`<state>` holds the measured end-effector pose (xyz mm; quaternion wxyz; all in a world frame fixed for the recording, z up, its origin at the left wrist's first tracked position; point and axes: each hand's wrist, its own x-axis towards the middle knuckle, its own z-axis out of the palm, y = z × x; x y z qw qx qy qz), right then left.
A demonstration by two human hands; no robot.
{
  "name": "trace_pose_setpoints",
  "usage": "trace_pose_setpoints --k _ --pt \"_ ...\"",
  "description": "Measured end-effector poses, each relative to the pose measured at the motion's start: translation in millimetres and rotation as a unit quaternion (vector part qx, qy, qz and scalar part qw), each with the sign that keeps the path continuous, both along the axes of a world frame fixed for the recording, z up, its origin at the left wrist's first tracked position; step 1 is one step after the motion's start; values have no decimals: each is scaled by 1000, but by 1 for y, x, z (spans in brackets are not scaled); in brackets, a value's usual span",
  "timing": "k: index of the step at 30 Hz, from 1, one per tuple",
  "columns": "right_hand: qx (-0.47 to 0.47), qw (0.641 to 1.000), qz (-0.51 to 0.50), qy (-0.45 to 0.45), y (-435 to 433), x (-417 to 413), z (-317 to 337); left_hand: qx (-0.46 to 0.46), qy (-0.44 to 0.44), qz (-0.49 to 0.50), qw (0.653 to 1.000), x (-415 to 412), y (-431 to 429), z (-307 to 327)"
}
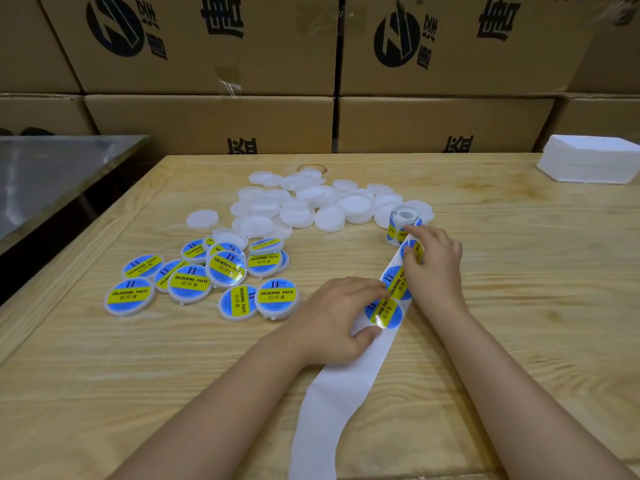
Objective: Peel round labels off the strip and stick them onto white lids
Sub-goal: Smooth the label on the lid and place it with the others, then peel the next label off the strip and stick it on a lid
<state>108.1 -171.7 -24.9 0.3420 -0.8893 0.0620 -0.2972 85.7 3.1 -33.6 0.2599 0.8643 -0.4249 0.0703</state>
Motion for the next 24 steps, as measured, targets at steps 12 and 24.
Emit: trace_pose_setpoints --k 12,24 --pt "-185 928 112 303 0 -25 33 -24 149 35 988 7 -1 -2" --pt "-199 917 115 325 13 -29 39 -9 145 43 988 11 -3 -4"
